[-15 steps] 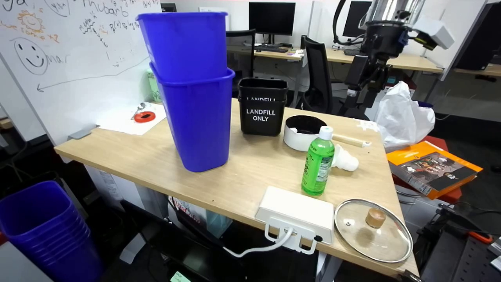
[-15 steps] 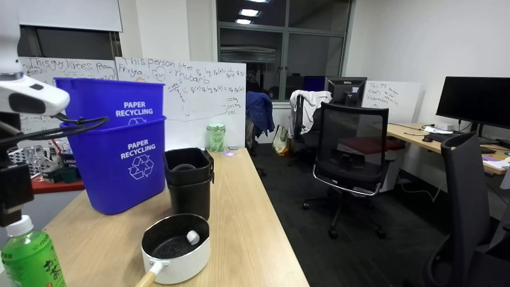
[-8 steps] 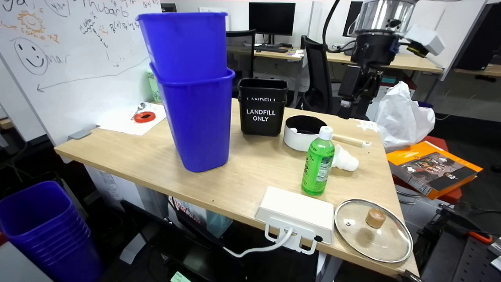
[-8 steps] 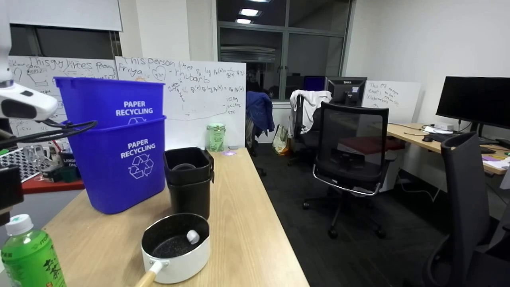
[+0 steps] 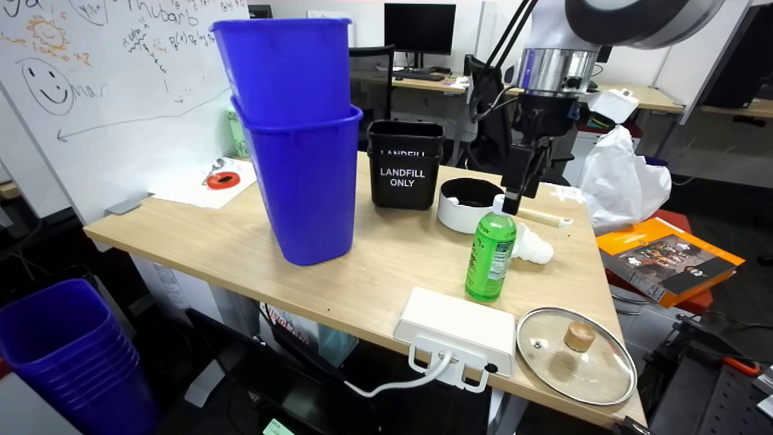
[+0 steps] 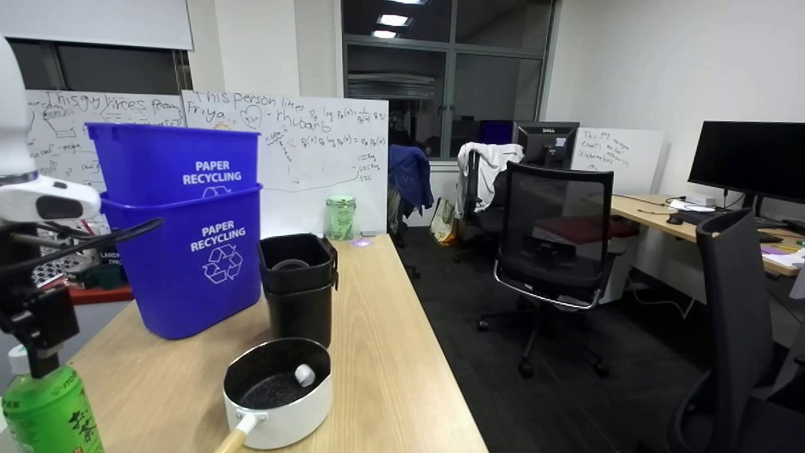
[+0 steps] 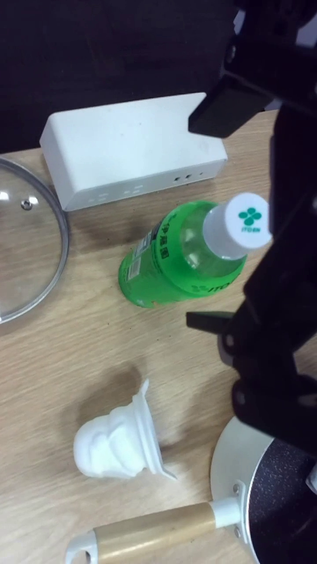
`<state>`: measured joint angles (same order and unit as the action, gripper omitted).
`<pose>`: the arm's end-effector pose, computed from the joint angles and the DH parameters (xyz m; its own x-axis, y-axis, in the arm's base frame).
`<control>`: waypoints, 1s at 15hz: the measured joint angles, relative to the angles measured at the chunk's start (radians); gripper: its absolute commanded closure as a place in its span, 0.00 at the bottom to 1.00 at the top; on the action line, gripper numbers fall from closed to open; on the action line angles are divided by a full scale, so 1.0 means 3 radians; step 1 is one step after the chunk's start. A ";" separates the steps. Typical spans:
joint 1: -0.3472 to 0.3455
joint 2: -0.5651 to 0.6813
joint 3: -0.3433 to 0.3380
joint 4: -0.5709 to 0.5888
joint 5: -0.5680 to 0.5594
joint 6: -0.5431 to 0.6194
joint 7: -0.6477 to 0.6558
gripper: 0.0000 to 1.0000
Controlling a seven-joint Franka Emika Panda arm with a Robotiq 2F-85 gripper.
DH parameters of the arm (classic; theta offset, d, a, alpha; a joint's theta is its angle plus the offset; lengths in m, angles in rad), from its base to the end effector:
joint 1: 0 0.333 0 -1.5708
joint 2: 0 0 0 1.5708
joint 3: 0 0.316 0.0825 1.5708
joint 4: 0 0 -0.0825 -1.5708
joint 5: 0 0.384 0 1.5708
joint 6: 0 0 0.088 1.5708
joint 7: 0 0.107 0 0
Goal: Put the green bottle in the black bin
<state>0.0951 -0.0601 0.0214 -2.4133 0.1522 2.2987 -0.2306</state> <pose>0.4725 0.0585 0.3297 0.9697 0.2420 -0.0339 0.2366 -0.9645 -0.1171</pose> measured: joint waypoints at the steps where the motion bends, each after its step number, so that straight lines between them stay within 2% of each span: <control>1: 0.0000 0.0025 0.0000 0.0007 -0.0089 0.0045 -0.0025 0.00; 10: 0.0003 0.0162 0.0090 0.0017 -0.0180 0.0321 -0.0175 0.00; 12: 0.0003 0.0181 0.0092 0.0016 -0.0180 0.0336 -0.0175 0.28; 15: 0.0003 0.0203 0.0094 0.0016 -0.0179 0.0384 -0.0175 0.48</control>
<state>0.0961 0.0007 0.0495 -2.4086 0.0985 2.4138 -0.2831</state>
